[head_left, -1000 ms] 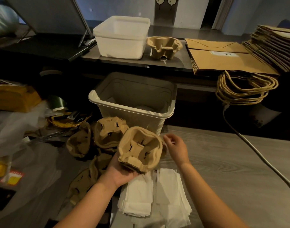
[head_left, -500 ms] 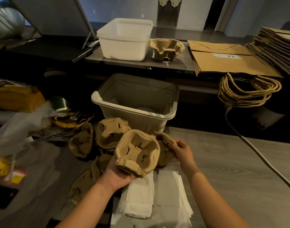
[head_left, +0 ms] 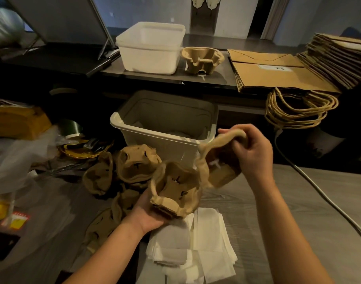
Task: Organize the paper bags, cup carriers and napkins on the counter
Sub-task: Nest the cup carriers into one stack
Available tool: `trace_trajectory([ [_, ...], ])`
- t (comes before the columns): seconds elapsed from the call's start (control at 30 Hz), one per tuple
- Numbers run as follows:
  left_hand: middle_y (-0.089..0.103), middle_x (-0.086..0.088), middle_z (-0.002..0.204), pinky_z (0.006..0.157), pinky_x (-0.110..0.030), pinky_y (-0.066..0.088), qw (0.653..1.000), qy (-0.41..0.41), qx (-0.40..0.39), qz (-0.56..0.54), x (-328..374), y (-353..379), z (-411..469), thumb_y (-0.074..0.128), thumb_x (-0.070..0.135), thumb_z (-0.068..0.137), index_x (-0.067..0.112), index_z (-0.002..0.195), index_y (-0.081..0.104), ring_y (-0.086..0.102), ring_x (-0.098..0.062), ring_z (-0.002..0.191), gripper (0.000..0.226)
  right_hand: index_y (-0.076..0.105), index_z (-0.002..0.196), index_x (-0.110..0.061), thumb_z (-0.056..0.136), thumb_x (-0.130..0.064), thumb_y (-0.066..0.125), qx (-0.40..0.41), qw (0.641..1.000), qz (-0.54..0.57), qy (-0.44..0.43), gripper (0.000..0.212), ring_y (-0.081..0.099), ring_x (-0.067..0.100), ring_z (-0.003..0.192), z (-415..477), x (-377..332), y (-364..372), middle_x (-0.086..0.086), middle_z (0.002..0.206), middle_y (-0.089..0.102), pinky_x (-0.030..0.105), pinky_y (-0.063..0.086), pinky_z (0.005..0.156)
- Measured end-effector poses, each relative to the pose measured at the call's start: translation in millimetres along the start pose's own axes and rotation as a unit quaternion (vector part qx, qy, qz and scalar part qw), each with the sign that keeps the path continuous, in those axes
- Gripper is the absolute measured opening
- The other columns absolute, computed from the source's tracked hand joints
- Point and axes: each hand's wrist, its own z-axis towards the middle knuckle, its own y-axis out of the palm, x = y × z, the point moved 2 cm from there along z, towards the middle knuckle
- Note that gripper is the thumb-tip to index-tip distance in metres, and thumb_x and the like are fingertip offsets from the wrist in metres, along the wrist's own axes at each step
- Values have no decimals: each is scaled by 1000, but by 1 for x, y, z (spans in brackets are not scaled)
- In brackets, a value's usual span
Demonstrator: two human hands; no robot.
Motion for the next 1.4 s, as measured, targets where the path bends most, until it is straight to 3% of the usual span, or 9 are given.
trace_trajectory([
  [0.1,71,-22,90,55,-47,56,1000,-2,-15,9,-2,5,-3,97,20,14,1,77,76,70,-38,73,70,56,84,-37,88,-15,60,-163,985,-43,30,23,59,2,86,10,-10,14,-14,87,60,19,50,75],
  [0.2,71,-19,78,48,-42,56,999,18,2,29,-3,12,-8,84,28,55,2,71,76,70,-33,63,31,56,86,-36,88,-21,61,-315,940,-125,28,16,57,0,86,7,-11,37,-17,87,57,15,47,73],
  [0.27,71,-17,82,59,-39,58,998,27,23,52,-1,7,-7,61,36,75,6,82,74,70,-31,70,34,62,97,-32,87,-24,63,-350,921,-169,9,13,57,-1,87,4,-11,49,-21,90,56,13,47,74],
  [0.4,70,-21,77,80,-47,45,998,27,55,21,-1,3,-9,59,39,73,-1,75,71,60,-35,84,41,62,120,-27,87,-30,63,-312,917,-246,-43,33,53,6,99,2,-7,64,-11,107,56,26,49,87],
  [0.63,72,-19,83,56,-45,56,999,16,22,39,-1,17,-14,51,40,70,3,69,76,70,-33,67,45,32,143,-36,89,-35,58,-362,876,-317,-32,60,43,16,120,-5,6,84,-4,127,46,34,44,96],
  [0.8,63,-20,118,93,-46,47,999,-21,42,5,1,7,-4,55,49,80,4,115,65,60,-35,108,58,36,142,-31,92,-34,54,-325,914,-236,-61,53,39,10,123,8,-22,88,-7,133,47,27,38,99],
  [0.97,67,-18,101,75,-50,51,998,20,64,-12,-1,5,-2,45,45,90,7,104,63,63,-36,92,44,40,139,-30,88,-42,59,-355,843,-352,-201,56,35,19,126,-1,-41,151,-2,136,43,33,41,94],
  [1.23,59,-19,100,79,-51,40,994,53,96,-3,2,4,-8,43,38,95,6,96,56,53,-37,92,35,28,147,-28,86,-27,63,-468,716,-500,-137,69,27,31,131,9,-22,200,5,150,22,40,37,99],
  [1.4,60,-21,107,74,-51,43,995,26,100,-17,0,-6,2,47,35,93,4,112,55,54,-39,97,37,36,141,-19,87,-23,58,-467,723,-507,-40,59,34,37,126,6,2,213,9,143,31,50,40,97],
])
